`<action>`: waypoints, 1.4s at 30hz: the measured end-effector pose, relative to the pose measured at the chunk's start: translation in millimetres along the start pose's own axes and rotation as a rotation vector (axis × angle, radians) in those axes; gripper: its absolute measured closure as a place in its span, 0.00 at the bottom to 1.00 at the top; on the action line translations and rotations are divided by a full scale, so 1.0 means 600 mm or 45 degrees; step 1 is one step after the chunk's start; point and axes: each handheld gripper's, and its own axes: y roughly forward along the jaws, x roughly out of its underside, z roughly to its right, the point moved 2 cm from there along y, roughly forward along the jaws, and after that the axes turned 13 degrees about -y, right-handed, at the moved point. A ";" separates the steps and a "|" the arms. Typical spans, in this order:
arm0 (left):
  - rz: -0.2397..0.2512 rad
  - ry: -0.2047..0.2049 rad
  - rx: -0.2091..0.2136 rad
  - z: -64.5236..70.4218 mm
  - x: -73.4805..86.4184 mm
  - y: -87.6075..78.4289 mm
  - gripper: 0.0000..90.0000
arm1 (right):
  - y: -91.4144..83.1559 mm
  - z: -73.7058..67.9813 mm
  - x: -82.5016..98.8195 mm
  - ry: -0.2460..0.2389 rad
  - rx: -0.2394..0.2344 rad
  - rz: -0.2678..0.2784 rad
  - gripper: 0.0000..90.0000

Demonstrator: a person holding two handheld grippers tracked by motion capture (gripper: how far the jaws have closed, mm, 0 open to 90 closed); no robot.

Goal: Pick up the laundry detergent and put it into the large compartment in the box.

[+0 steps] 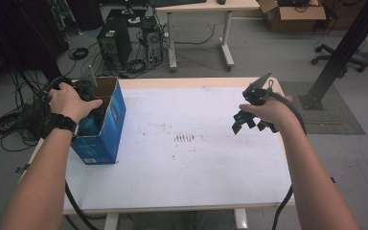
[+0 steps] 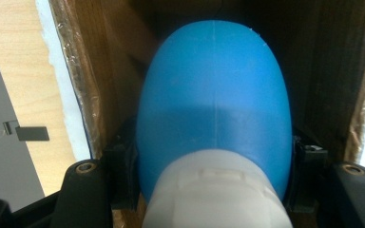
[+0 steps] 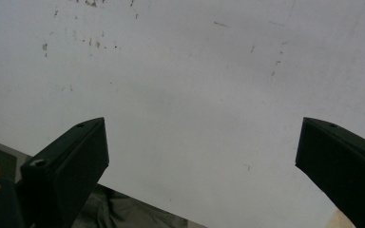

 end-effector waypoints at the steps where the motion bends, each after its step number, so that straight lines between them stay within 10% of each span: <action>1: 0.000 0.000 0.000 0.000 0.000 0.000 0.42 | 0.000 0.000 0.000 0.000 0.000 0.000 0.04; 29: 0.012 0.007 0.014 0.005 0.003 -0.010 0.38 | -0.005 0.003 0.008 0.002 -0.003 0.007 0.04; 42: 0.113 0.018 -0.008 0.003 0.015 -0.093 0.34 | -0.016 -0.002 0.011 -0.006 -0.005 0.016 0.04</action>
